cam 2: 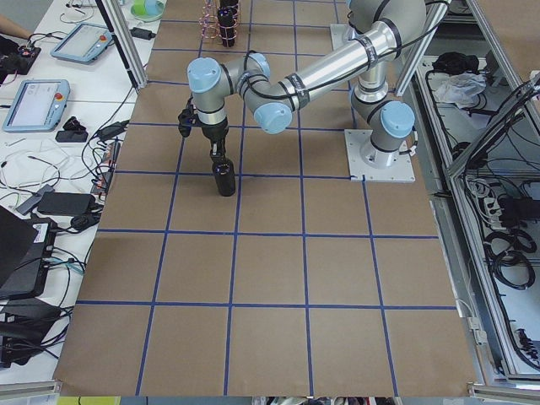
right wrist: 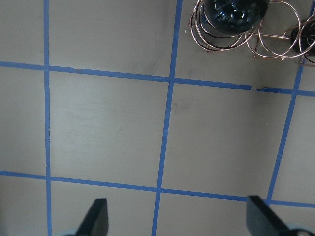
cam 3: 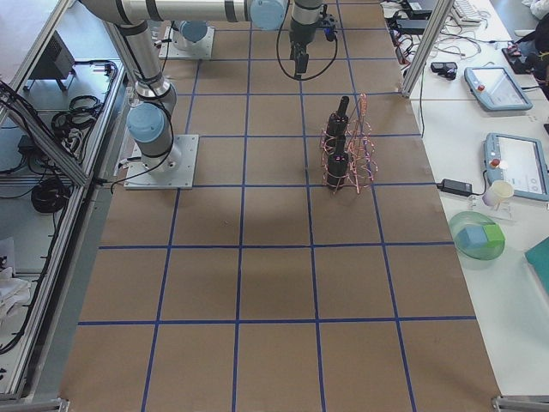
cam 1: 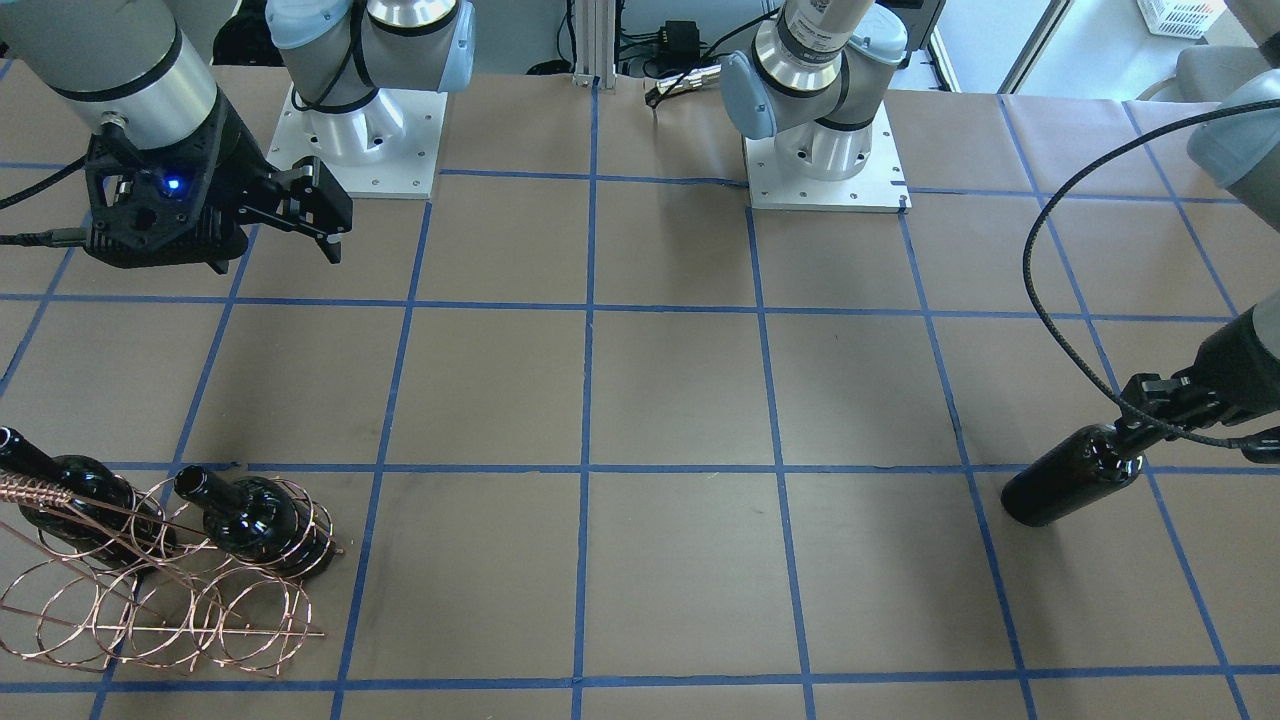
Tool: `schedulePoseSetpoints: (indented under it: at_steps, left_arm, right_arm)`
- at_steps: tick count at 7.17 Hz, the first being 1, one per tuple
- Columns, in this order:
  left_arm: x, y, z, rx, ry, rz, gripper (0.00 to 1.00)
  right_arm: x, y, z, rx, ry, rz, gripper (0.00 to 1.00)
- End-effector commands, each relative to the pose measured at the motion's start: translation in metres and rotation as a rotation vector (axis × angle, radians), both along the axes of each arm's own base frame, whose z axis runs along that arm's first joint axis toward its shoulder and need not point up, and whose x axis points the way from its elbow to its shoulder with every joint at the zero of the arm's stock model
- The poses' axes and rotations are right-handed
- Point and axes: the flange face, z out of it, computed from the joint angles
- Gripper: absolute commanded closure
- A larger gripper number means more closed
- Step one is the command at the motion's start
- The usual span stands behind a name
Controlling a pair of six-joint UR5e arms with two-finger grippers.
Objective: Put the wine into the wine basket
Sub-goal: 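Close the left gripper on the bottle neck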
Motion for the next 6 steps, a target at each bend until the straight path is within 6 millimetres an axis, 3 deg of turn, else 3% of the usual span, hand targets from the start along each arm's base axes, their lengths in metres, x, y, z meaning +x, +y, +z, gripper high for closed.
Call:
schedulePoseSetpoints:
  at_steps: [1,4,6]
  left_arm:
    - [0.000,0.001,-0.001,0.004,0.005,-0.001,0.57]
    - [-0.001,0.001,0.001,-0.001,0.007,-0.001,0.59]
    - [-0.008,0.003,0.015,-0.026,-0.003,0.007,0.77]
  right_arm:
    - [-0.002,0.001,-0.001,0.006,0.020,0.001,0.00]
    - [-0.003,0.002,-0.004,0.015,0.034,-0.001,0.00]
    - [-0.003,0.002,-0.004,0.015,0.033,0.000,0.00]
